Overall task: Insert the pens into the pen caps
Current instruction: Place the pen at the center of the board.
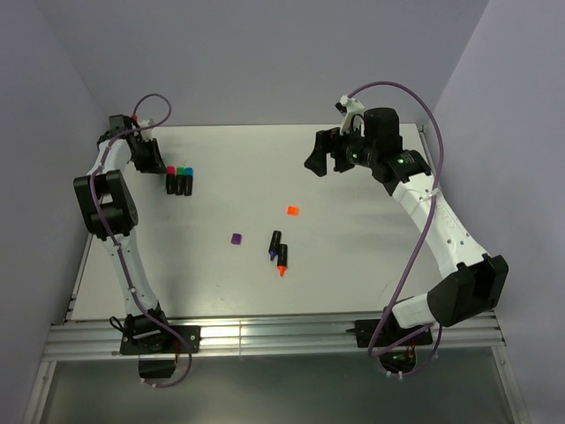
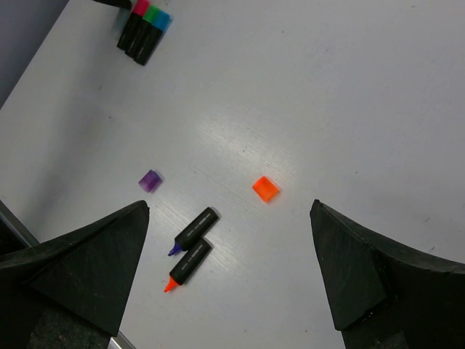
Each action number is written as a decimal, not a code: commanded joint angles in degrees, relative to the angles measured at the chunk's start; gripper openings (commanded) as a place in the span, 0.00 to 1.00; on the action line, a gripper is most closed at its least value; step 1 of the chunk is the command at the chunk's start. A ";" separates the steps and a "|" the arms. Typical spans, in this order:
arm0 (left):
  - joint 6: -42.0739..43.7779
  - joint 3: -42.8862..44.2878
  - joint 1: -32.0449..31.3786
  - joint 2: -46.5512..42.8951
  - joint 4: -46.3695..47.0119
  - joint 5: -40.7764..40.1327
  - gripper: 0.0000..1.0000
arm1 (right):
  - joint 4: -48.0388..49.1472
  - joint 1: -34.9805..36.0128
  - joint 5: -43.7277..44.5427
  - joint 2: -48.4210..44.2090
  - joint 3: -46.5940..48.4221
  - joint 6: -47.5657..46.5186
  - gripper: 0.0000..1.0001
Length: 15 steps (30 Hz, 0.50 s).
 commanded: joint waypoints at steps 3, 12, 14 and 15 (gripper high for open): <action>-1.30 0.00 0.41 -0.73 1.06 -0.50 0.15 | 0.58 -0.31 -0.47 -0.58 -0.13 0.23 1.00; -1.30 -0.71 0.50 -0.55 0.97 -0.41 0.26 | 0.58 -0.31 0.06 -0.93 -0.48 0.14 1.00; -1.30 -1.14 0.41 -0.55 1.15 -0.67 0.31 | 0.58 -0.32 0.15 -0.93 -0.48 0.32 1.00; -1.30 -1.23 0.50 -0.55 1.32 -0.85 0.33 | 0.58 -0.31 0.15 -0.84 -0.39 0.40 1.00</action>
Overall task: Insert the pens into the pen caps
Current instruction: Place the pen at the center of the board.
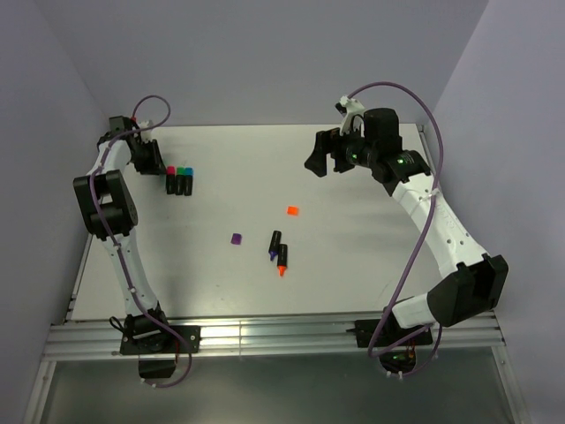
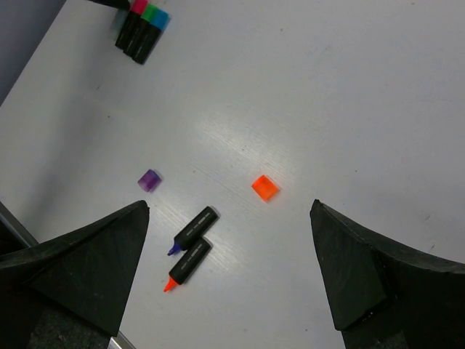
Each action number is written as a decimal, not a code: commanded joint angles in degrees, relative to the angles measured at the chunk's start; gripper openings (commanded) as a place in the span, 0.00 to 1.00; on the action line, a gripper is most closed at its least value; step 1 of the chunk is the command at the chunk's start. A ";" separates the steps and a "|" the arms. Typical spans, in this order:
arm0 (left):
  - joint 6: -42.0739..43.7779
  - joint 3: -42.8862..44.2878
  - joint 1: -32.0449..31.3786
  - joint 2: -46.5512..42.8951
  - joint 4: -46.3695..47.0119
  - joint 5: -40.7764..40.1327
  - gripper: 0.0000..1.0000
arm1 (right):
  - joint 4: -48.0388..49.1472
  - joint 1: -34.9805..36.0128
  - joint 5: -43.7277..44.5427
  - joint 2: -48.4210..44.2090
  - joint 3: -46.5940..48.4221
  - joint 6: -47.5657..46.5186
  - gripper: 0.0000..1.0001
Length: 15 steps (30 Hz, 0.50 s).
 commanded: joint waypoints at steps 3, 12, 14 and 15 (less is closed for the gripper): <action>-0.31 -0.84 0.41 -0.82 1.17 -0.39 0.39 | 0.58 -0.40 0.02 -0.84 -0.07 0.47 1.00; -0.31 0.83 0.94 -0.90 0.12 0.05 0.45 | 0.50 -0.31 -0.25 -1.19 0.02 0.65 1.00; -0.31 0.30 1.11 -2.66 0.82 0.40 0.45 | 0.58 -0.31 -0.25 -1.28 0.02 0.56 1.00; -0.31 0.04 1.29 -4.66 1.43 0.75 0.45 | 0.58 -0.31 -0.33 -1.37 0.02 0.47 1.00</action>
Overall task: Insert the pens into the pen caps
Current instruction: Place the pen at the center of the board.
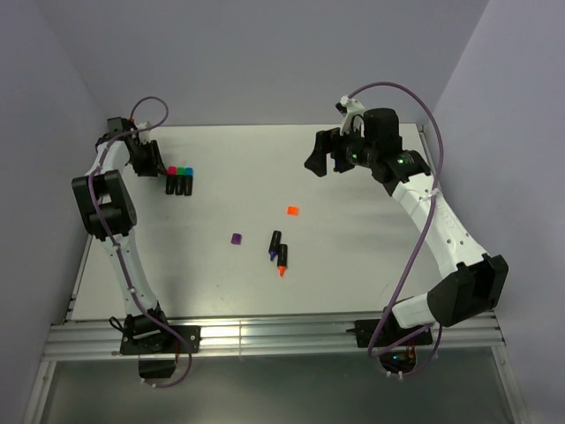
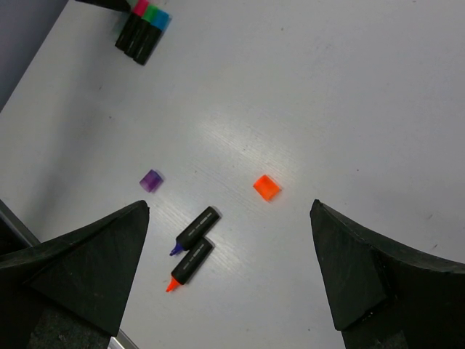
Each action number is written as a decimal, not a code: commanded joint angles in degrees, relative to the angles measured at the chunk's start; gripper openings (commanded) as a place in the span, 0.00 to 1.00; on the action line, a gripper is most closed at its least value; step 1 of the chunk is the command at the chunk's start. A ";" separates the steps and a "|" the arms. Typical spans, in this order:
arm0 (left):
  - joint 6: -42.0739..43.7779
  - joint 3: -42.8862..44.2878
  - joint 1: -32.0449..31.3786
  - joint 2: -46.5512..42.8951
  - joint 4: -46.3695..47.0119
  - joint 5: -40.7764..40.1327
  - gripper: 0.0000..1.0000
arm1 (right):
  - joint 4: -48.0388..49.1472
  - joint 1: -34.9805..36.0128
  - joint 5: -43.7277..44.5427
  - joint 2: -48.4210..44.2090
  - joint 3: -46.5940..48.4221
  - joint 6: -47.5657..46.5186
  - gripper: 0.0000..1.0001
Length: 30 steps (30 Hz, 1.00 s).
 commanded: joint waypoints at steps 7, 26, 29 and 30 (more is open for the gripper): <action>1.76 4.57 2.13 -16.58 3.72 5.40 0.49 | 0.50 -0.31 -0.51 -1.98 -0.22 -1.67 1.00; 15.09 -21.94 -10.07 -39.87 -0.81 24.60 0.50 | -8.21 4.70 5.72 -3.22 -6.38 -38.86 1.00; 5.34 -31.87 -18.68 -44.53 7.90 14.74 0.50 | -8.21 4.08 5.56 -1.28 -6.02 -35.09 1.00; 0.35 -35.72 -23.14 -46.28 9.77 12.38 0.53 | -8.03 3.56 4.86 -1.28 -6.19 -33.16 1.00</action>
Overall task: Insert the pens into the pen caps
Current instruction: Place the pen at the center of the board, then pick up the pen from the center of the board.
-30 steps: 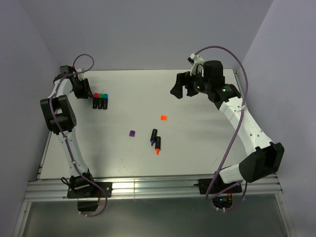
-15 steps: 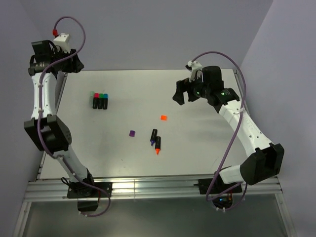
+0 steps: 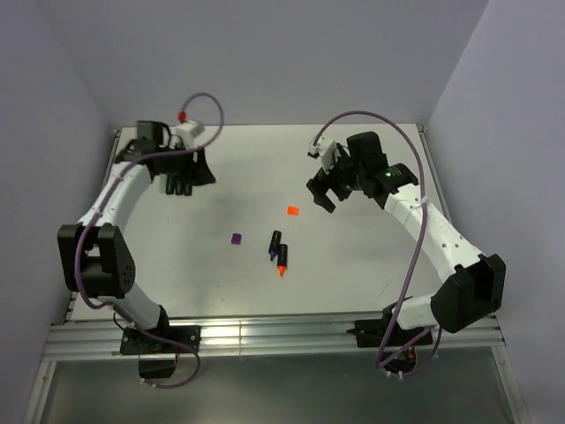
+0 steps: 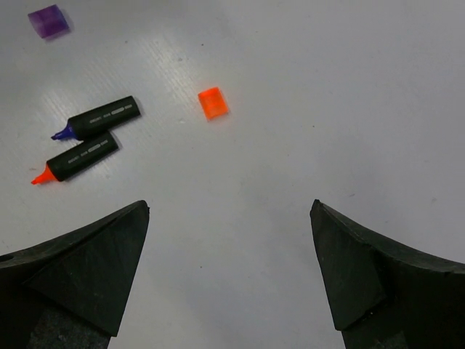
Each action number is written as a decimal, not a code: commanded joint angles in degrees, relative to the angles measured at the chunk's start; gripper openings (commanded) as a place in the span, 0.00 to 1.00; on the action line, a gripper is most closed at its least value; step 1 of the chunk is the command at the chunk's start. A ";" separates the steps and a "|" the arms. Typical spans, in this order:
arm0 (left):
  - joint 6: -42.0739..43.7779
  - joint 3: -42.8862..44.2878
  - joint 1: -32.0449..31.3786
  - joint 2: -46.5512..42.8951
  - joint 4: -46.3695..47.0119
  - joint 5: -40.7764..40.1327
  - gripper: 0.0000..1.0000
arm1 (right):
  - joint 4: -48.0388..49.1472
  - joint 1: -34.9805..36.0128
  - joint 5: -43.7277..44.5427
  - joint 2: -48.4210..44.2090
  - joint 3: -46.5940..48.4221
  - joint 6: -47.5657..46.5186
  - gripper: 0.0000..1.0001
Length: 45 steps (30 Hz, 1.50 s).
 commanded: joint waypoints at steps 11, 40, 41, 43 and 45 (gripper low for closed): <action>-29.67 -12.74 -33.12 2.95 13.31 -28.71 0.43 | 0.81 -9.20 0.67 -5.33 -2.81 5.48 1.00; -32.67 -14.84 -46.31 13.51 12.87 -44.10 0.52 | 2.30 -13.25 0.50 -7.62 -7.12 5.92 1.00; -31.88 -14.93 -46.57 13.60 12.61 -44.10 0.51 | 2.30 -13.25 0.41 -7.71 -7.03 6.09 1.00; -30.92 -14.76 -46.57 13.69 11.91 -45.50 0.50 | 2.30 -13.25 -0.02 -7.88 -7.03 6.09 1.00; -28.28 -12.92 -46.66 15.09 8.40 -46.21 0.48 | 2.21 -13.25 -0.55 -7.71 -7.03 6.36 1.00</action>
